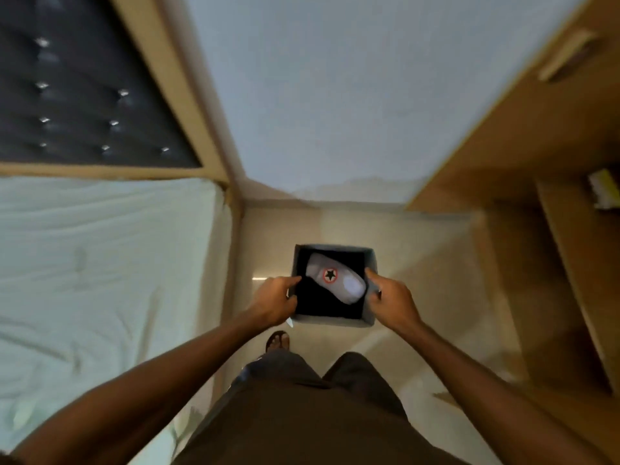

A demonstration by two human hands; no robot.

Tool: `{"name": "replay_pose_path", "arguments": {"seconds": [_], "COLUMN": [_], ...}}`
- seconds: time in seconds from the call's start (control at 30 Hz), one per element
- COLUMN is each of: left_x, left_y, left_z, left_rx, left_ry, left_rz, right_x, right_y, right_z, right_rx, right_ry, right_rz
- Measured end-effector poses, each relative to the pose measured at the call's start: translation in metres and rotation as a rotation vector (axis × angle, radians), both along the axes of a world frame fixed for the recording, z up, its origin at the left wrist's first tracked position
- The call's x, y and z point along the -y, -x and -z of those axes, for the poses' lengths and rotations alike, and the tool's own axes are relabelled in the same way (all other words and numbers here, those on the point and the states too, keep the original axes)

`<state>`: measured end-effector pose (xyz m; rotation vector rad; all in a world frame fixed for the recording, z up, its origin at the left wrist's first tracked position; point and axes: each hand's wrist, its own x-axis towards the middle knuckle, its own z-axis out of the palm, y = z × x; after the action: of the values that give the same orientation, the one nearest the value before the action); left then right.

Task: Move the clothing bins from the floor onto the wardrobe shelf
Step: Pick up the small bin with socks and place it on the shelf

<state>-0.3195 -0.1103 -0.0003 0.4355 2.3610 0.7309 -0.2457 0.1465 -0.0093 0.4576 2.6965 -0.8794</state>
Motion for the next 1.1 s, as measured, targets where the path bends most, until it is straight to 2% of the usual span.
{"name": "replay_pose_path", "arguments": {"seconds": [0.2, 0.33, 0.73, 1.03, 1.1], "left_x": [-0.113, -0.196, -0.467, -0.657, -0.679], "left_y": [0.075, 0.101, 0.114, 0.132, 0.137], "left_z": [-0.024, -0.024, -0.084, -0.143, -0.149], "left_rx": [-0.126, -0.177, -0.226, -0.178, -0.182], "left_ry": [-0.01, -0.04, -0.146, -0.417, -0.428], "left_rz": [0.263, 0.418, 0.626, 0.733, 0.736], "right_x": [-0.074, -0.14, -0.348, -0.492, -0.513], "right_y": [0.001, -0.006, -0.041, -0.032, -0.028], "right_z": [-0.025, -0.035, -0.099, -0.155, -0.162], "right_rx": [-0.073, -0.107, -0.241, -0.409, -0.421], "right_ry": [0.016, 0.021, -0.04, -0.168, -0.195], "right_rz": [0.32, 0.427, 0.746, 0.922, 0.933]}}
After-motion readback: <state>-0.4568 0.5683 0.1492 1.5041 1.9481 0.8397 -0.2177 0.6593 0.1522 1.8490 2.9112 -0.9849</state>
